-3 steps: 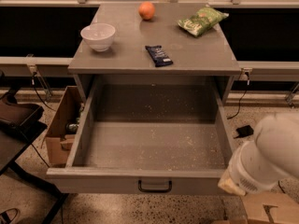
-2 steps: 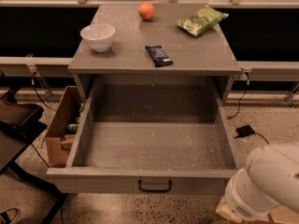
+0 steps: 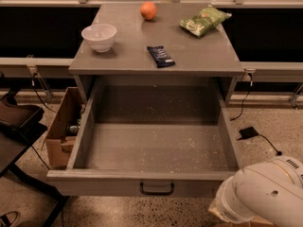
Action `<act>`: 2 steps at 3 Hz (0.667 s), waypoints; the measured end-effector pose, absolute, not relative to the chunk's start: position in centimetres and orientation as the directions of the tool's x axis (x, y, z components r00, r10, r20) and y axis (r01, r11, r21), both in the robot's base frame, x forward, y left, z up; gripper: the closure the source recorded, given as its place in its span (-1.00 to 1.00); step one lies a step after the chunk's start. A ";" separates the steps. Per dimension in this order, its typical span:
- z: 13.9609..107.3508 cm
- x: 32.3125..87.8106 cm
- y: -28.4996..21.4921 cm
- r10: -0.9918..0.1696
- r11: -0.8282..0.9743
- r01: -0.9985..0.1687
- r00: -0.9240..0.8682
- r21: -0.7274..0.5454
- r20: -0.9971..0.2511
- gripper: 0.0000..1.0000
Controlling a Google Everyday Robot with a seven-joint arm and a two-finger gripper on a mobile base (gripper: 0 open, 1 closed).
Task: Close top drawer
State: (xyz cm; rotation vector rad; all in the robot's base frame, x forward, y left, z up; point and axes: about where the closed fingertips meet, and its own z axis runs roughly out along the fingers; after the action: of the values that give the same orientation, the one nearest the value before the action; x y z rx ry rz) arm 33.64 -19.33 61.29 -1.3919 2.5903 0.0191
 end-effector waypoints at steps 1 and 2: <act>61.9 36.9 -19.9 -0.835 0.546 -0.814 -0.509 -0.198 -0.209 1.00; 63.3 39.2 -20.8 -0.844 0.536 -0.793 -0.490 -0.289 -0.219 1.00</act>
Offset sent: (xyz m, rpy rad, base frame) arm 0.0832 -0.0271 0.0376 -0.1249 -0.3016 0.0079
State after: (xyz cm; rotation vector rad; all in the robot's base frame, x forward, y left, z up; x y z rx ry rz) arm 39.19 -20.85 63.35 -1.3533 2.4446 -0.2124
